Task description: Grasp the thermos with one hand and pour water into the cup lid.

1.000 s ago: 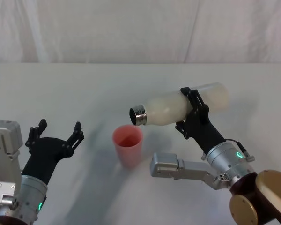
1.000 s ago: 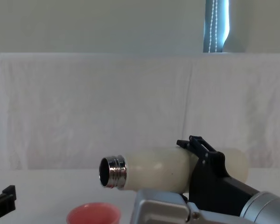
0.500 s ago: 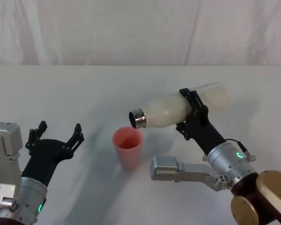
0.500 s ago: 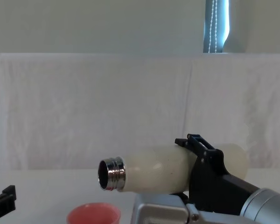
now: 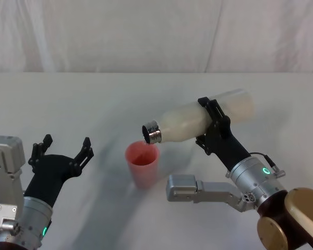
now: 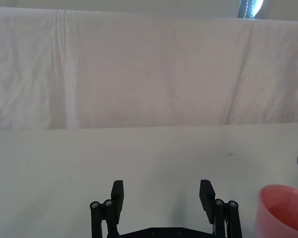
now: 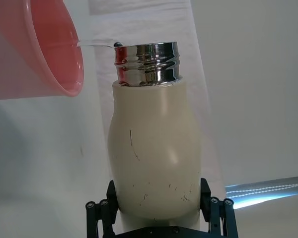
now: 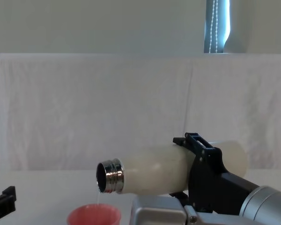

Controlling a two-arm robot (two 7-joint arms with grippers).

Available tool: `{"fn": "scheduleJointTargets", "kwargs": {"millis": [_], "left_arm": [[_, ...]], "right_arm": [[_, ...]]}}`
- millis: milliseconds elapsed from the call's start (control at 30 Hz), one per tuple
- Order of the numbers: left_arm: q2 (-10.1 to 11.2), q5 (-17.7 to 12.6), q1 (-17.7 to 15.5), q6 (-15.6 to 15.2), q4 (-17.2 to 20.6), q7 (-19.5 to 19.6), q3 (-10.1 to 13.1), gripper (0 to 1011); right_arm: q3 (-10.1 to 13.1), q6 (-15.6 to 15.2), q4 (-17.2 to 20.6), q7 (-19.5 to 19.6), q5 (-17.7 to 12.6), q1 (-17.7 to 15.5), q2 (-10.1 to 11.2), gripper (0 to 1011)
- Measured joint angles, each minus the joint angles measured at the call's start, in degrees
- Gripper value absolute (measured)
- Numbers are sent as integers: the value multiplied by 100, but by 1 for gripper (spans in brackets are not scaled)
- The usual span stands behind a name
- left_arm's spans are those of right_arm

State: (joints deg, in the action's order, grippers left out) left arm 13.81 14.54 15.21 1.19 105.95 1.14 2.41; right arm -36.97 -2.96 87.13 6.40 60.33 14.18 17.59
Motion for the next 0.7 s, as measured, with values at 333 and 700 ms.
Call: {"fn": "scheduleJointTargets", "kwargs": {"millis": [333,700], "left_arm": [[0,0,0,0,0,0,0,1001],[0,0,0,0,0,0,0,1001]], "right_arm": [[-17,-28,46,-26,25,14,30,967],[-25,-47,61,-51,56,30,70,967]]}}
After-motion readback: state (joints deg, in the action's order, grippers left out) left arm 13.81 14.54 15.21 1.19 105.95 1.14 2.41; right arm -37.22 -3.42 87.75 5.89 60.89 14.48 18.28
